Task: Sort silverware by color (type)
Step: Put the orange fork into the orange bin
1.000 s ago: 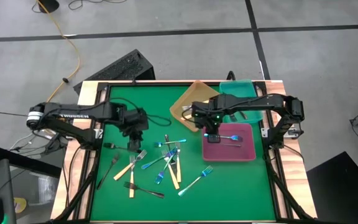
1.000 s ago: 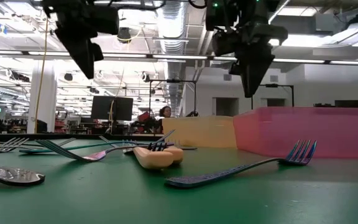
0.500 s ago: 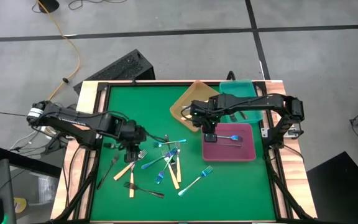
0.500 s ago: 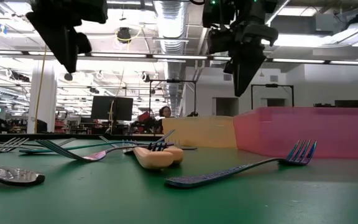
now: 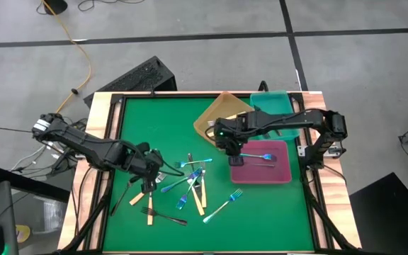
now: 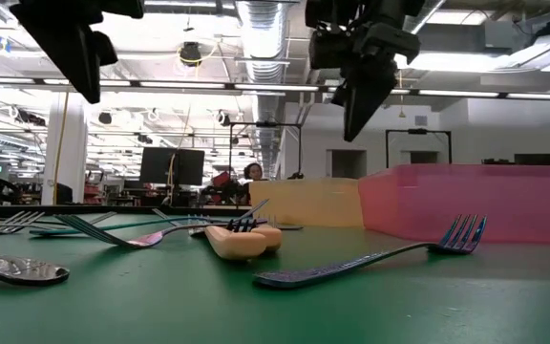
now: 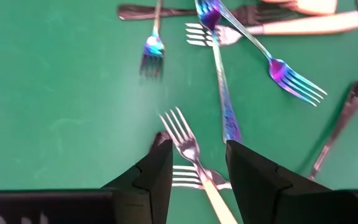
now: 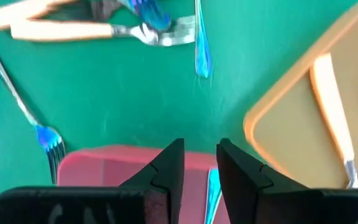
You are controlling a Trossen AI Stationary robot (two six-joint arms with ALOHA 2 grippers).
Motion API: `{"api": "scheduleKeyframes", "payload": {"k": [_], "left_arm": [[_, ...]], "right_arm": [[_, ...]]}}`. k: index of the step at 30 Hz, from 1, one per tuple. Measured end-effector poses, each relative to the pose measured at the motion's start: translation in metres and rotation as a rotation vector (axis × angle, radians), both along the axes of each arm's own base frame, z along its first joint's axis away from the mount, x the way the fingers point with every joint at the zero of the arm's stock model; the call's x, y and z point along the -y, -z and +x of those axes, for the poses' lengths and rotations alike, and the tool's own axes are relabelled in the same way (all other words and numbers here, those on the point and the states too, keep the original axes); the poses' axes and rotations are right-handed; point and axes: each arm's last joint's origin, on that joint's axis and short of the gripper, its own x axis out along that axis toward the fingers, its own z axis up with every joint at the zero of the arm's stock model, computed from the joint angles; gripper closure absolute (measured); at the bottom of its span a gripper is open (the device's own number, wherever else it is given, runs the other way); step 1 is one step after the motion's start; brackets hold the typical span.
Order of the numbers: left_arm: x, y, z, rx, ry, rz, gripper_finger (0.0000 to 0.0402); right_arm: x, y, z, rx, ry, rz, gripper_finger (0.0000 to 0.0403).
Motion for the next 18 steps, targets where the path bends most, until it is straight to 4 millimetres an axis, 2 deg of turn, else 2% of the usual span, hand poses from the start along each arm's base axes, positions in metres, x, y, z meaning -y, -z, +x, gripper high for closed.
{"api": "scheduleKeyframes", "payload": {"k": [7,14,18], "left_arm": [[-0.002,-0.002,0.004,0.057,0.039,0.115,0.0269],[-0.008,-0.001,0.004,0.038,0.053,0.169,0.0269],[-0.013,0.009,-0.001,0.060,0.052,0.143,0.0269]], "right_arm": [[0.000,-0.003,0.008,0.093,-0.047,-0.027,0.0284],[0.000,-0.006,0.014,0.161,-0.041,-0.037,0.0284],[0.001,-0.006,0.016,0.174,-0.038,-0.038,0.0284]]}}
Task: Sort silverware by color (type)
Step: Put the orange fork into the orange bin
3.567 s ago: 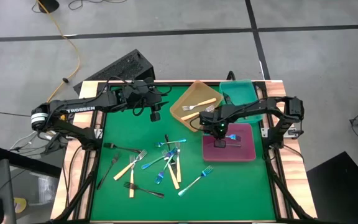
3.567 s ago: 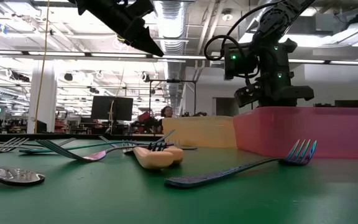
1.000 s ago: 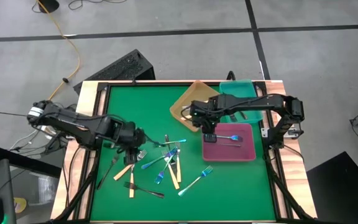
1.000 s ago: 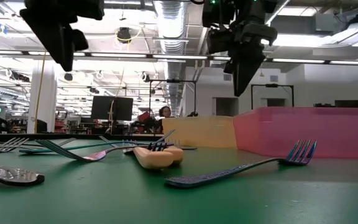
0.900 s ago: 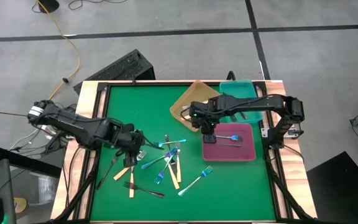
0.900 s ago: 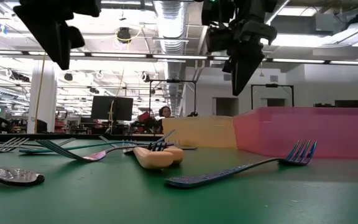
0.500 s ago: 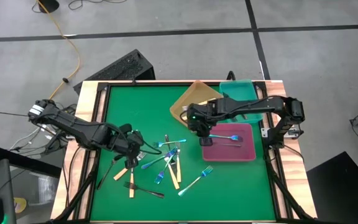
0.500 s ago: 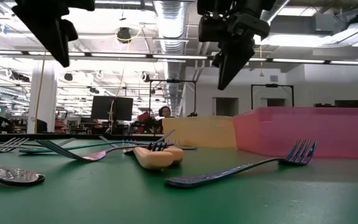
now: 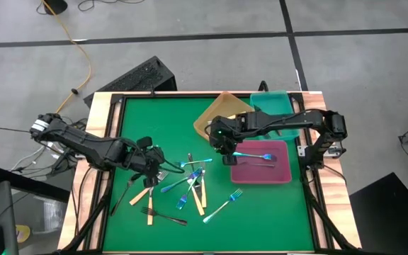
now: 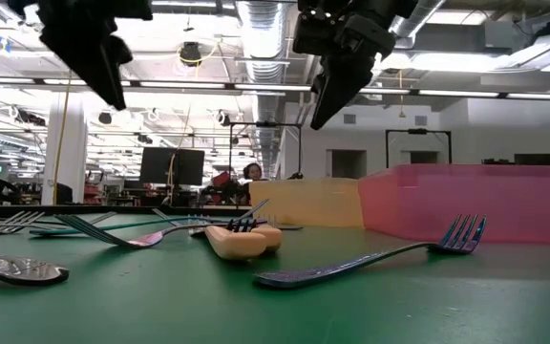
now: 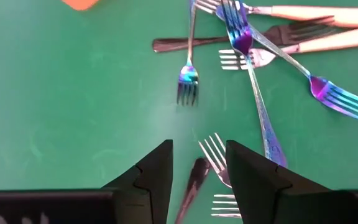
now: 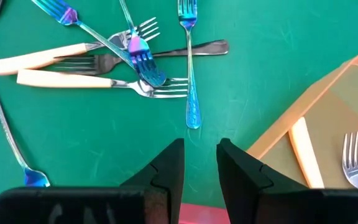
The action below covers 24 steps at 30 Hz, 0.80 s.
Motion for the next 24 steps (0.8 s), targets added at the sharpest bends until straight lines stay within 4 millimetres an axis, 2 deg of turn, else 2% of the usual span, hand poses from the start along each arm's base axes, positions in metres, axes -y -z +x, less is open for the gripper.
{"api": "scheduleKeyframes", "payload": {"k": [7,15,18,24], "left_arm": [[-0.004,0.024,-0.020,0.110,-0.078,-0.163,0.0269],[0.000,0.067,-0.044,0.068,-0.234,-0.396,0.0269],[0.002,0.072,-0.047,0.038,-0.261,-0.442,0.0269],[0.006,0.071,-0.047,0.027,-0.205,-0.452,0.0269]], "right_arm": [[0.000,0.000,0.000,-0.003,0.002,0.001,0.0284],[-0.001,0.015,-0.001,0.001,-0.007,-0.002,0.0284],[-0.003,0.016,-0.001,0.005,-0.016,-0.005,0.0284],[-0.003,0.017,-0.001,0.002,-0.027,-0.006,0.0284]]}}
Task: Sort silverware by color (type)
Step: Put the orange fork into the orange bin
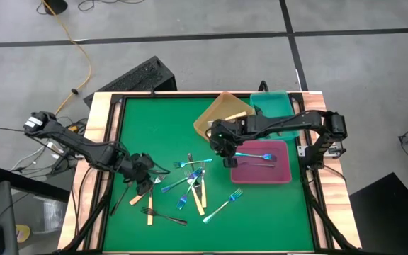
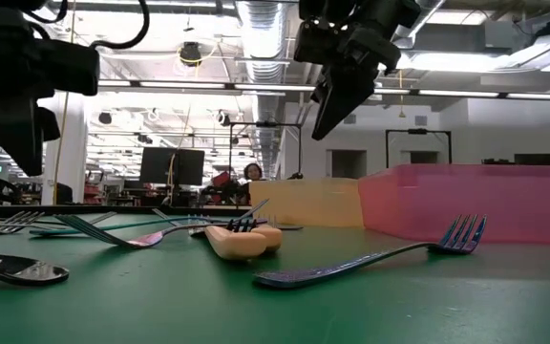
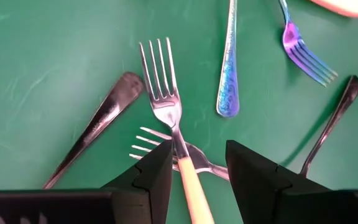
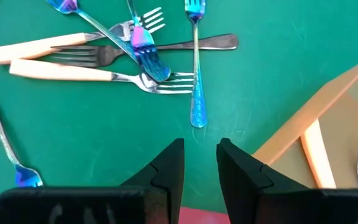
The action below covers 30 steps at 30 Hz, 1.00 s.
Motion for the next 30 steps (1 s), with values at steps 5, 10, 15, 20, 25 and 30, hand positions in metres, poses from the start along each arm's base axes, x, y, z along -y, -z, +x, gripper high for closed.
{"api": "scheduleKeyframes", "payload": {"k": [5,10,15,20,25,30], "left_arm": [[0.006,0.001,-0.003,-0.010,0.061,0.011,0.0269],[0.016,0.004,-0.006,-0.045,0.133,-0.010,0.0269],[0.022,0.012,-0.005,-0.103,0.151,-0.010,0.0269],[0.027,0.023,-0.003,-0.181,0.158,0.002,0.0269],[0.035,0.031,0.000,-0.241,0.174,-0.024,0.0269],[0.043,0.029,0.008,-0.242,0.165,0.019,0.0269]], "right_arm": [[0.000,0.000,0.000,-0.002,0.000,0.000,0.0284],[0.000,0.000,0.000,-0.001,0.000,0.001,0.0284],[0.000,0.000,0.000,0.000,0.000,0.001,0.0284],[0.000,0.000,0.000,0.000,0.000,0.001,0.0284],[0.000,0.000,0.000,0.001,-0.009,-0.005,0.0284],[0.000,0.000,0.000,0.002,-0.017,-0.010,0.0284]]}}
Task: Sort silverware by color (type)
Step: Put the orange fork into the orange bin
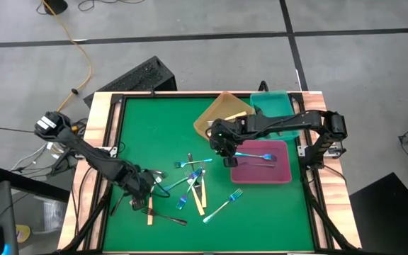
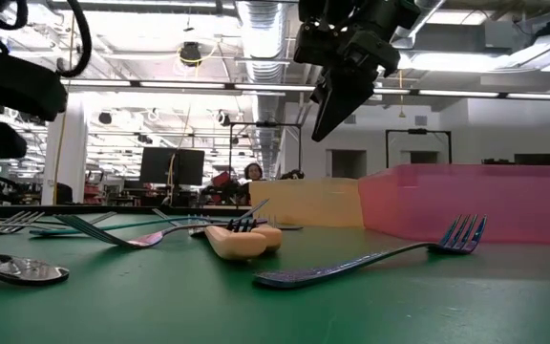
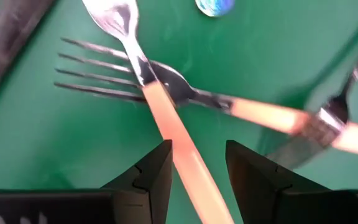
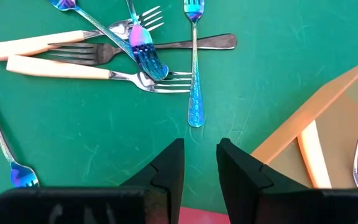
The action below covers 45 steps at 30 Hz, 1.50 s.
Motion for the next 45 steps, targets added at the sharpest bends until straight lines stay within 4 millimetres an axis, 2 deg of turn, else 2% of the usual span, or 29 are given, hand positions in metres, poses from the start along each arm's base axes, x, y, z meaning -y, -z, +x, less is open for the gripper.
{"api": "scheduleKeyframes", "payload": {"k": [9,16,19,24,31,36,40,45], "left_arm": [[0.006,0.018,0.009,-0.118,0.000,0.040,0.0269],[0.007,0.021,0.012,-0.125,-0.029,0.090,0.0271],[0.006,0.021,0.011,-0.139,-0.048,0.104,0.0292],[0.005,0.021,0.009,-0.151,-0.050,0.115,0.0371],[0.005,0.020,0.009,-0.142,-0.052,0.125,0.0372],[0.004,0.011,0.012,-0.103,-0.013,0.191,0.0372],[0.002,-0.004,0.015,-0.035,-0.013,0.242,0.0372],[-0.003,-0.019,0.008,0.006,0.013,0.241,0.0372]], "right_arm": [[0.000,0.001,-0.002,-0.022,-0.002,0.001,0.0284],[0.000,0.001,-0.002,-0.023,-0.002,0.001,0.0284],[0.000,0.001,-0.002,-0.023,-0.002,0.001,0.0284],[0.000,0.001,-0.002,-0.023,-0.002,0.001,0.0284],[0.000,0.001,-0.002,-0.023,0.004,0.005,0.0284],[0.000,0.001,-0.002,-0.023,0.004,0.005,0.0284],[0.000,0.001,-0.002,-0.023,0.004,0.005,0.0284],[0.000,0.001,-0.002,-0.019,0.003,0.004,0.0284]]}}
